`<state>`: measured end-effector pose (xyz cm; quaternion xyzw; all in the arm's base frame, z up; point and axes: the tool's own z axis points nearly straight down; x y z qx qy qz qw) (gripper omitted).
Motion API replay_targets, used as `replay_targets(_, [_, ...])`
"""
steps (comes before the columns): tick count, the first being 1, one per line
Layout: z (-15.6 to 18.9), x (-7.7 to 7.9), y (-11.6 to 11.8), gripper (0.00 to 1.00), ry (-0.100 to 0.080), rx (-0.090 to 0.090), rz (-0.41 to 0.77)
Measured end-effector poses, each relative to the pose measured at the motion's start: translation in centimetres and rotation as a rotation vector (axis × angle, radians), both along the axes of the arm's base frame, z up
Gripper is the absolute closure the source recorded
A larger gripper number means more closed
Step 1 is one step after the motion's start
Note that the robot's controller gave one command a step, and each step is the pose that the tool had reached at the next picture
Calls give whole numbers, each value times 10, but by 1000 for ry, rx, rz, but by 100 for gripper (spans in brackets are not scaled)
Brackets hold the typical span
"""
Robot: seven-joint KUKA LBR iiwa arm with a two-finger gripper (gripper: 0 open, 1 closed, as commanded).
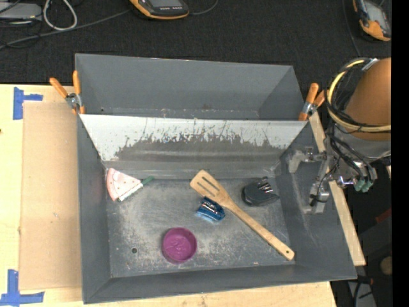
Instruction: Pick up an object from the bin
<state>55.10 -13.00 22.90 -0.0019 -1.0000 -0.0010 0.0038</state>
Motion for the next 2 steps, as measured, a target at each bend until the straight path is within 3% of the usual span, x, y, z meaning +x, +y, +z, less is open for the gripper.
replay_targets(1, [4, 1, 1, 0, -7, -1, 4])
replay_targets(2, [-86, 7, 38, 0, -10, -1, -41])
